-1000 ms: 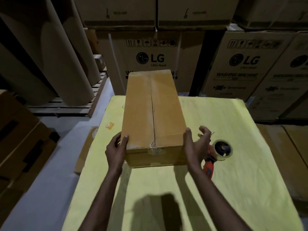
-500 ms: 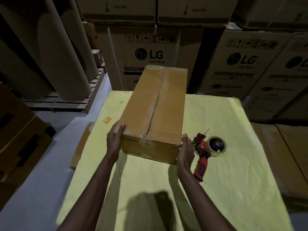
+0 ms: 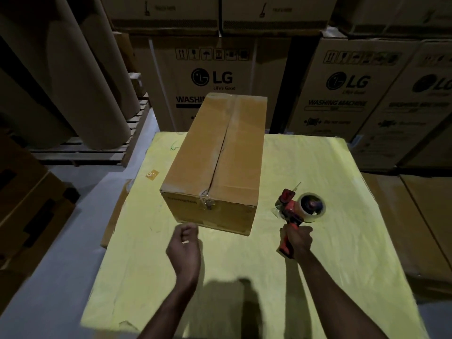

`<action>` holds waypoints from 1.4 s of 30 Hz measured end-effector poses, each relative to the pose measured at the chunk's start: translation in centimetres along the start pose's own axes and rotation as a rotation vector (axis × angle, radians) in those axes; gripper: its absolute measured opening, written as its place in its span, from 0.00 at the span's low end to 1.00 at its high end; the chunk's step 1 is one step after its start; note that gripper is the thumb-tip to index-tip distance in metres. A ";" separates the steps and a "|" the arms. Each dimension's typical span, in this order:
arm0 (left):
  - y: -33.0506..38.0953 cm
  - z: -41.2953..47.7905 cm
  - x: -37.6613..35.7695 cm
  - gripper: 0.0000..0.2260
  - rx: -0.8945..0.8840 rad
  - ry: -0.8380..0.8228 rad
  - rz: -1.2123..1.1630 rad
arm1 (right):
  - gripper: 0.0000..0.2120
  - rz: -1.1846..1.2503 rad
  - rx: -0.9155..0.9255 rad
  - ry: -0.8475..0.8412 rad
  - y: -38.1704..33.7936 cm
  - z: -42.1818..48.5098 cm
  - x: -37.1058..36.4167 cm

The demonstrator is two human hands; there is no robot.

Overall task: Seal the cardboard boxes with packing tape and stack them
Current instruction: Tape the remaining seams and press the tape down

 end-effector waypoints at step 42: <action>1.1 -13.1 -14.0 0.03 1.071 -0.545 -0.607 | 0.16 0.157 0.689 -0.096 -3.7 -18.8 12.7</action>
Point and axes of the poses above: each hand's wrist, its own z-axis towards the middle knuckle, its own x-axis out of the back of the hand, y = z × x, the point moved 6 cm from there along z, towards the middle knuckle, and after that the axes turned 12 degrees about -z, right-handed, at the moved point
